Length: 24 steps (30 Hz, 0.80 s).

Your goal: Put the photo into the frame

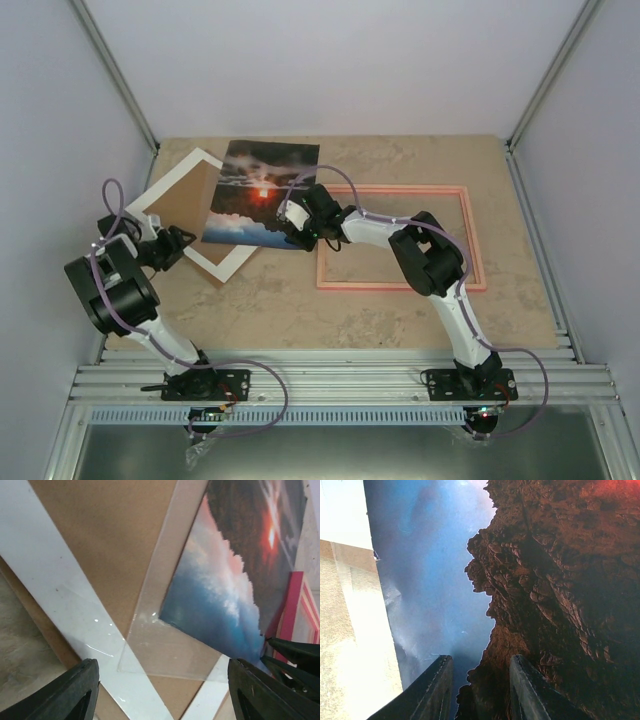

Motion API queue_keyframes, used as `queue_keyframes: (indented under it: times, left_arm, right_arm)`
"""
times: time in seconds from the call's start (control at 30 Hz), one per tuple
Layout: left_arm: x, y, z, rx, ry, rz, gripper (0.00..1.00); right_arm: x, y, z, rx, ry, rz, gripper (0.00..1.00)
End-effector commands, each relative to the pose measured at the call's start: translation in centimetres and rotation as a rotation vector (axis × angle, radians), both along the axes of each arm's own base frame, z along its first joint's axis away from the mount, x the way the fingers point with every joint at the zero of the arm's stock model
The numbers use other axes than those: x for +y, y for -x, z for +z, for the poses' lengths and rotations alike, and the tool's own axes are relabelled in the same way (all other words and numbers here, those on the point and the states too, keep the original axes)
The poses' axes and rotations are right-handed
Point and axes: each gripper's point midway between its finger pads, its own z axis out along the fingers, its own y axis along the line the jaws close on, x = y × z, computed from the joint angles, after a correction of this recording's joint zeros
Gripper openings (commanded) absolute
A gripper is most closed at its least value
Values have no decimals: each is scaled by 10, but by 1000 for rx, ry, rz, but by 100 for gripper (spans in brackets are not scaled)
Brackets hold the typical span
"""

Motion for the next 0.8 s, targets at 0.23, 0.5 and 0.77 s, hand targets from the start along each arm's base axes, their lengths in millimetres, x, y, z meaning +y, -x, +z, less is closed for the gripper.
queue_keyframes:
  times: [0.23, 0.5, 0.77]
  left_arm:
    - [-17, -8, -41, 90, 18, -67, 73]
    - [-23, -1, -59, 167, 25, -90, 70]
    - [-53, 7, -42, 93, 187, -176, 71]
  right_arm:
    - [-36, 33, -84, 154, 213, -10, 26]
    - [-32, 34, -86, 169, 220, 14, 22]
    - [-24, 37, -85, 179, 215, 39, 19]
